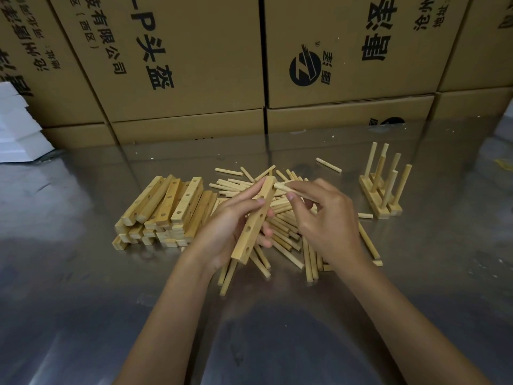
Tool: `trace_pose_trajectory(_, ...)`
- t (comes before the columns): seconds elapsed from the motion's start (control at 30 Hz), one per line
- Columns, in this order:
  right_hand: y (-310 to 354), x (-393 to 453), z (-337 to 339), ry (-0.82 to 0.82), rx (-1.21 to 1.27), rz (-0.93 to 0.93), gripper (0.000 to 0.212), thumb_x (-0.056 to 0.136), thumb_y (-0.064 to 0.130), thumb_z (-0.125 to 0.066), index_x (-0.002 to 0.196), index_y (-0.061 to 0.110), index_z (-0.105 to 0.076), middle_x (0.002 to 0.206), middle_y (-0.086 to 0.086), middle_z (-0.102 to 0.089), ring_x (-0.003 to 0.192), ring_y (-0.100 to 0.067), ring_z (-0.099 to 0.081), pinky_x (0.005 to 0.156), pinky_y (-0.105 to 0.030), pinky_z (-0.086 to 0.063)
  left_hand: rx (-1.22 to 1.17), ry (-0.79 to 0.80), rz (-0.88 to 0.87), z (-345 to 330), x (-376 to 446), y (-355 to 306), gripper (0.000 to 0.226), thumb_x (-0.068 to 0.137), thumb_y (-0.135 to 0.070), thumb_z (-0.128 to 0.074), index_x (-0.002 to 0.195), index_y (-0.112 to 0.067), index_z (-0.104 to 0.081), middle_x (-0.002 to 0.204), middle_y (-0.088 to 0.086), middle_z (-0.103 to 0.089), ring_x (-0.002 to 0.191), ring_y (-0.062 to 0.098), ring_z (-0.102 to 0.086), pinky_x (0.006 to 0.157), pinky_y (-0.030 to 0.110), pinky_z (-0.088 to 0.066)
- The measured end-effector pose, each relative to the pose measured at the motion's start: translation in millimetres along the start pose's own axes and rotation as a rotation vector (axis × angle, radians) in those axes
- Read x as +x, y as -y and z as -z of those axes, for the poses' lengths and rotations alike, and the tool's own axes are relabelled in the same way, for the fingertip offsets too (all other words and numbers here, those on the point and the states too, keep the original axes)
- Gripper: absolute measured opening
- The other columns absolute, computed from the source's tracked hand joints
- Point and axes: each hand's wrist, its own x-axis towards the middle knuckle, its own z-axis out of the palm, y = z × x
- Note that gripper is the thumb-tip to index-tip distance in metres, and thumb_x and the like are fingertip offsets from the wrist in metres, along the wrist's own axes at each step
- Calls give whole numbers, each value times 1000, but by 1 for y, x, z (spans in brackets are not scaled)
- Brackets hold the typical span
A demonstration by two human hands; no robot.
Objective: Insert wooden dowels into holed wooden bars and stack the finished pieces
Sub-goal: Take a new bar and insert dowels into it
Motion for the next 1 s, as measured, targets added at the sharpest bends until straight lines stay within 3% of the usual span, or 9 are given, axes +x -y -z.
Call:
trace_pose_trajectory(0.2,-1,-1,0,47,-64,77,21,92,18,-66,111,22,-74,85,12,-59,78,-11,-56,71,-41,-52,34,-45,-24,-1,3,6,44,99,-13,-52,140,-28,-56,80,10,-63,61,21,-62,44,29,-53)
trace_pose_trajectory(0.5,-1,0,2,66,66,-41,18,91,14,-66,104,16,-78,96,6,-74,89,-11,-67,79,-41,-55,73,-11,-33,-1,2,11,42,98,-14,-52,135,-33,-60,79,9,-61,58,17,-57,44,28,-50)
trace_pose_trajectory(0.73,-1,2,3,126,60,-118,19,92,28,-67,109,28,-74,90,14,-72,82,-2,-64,72,-32,-54,138,-67,-27,1,4,8,39,96,-19,-54,129,-37,-66,82,8,-64,59,13,-54,43,27,-46)
trace_pose_trajectory(0.83,-2,7,5,203,130,-234,42,85,43,-73,124,38,-61,93,16,-72,86,-1,-66,77,-29,-55,214,-153,-29,4,5,6,36,96,-22,-56,127,-37,-67,82,6,-69,61,14,-56,45,27,-46)
trace_pose_trajectory(0.87,-3,8,6,221,125,-273,45,81,48,-75,122,38,-59,92,16,-70,83,0,-65,75,-28,-55,228,-193,-35,6,5,5,35,97,-23,-55,127,-36,-67,83,6,-70,61,13,-58,47,27,-47)
trace_pose_trajectory(0.93,-8,10,9,271,46,-310,32,78,54,-75,100,34,-63,84,15,-66,78,0,-62,71,-31,-54,203,-275,-55,12,5,2,32,99,-24,-53,126,-36,-65,83,5,-72,59,10,-59,48,27,-46)
trace_pose_trajectory(1.0,-10,8,10,438,-90,-296,27,78,54,-74,76,29,-64,70,11,-65,68,-2,-60,63,-31,-52,125,-344,-73,18,4,0,30,100,-24,-51,124,-36,-65,82,3,-71,56,9,-57,46,26,-45)
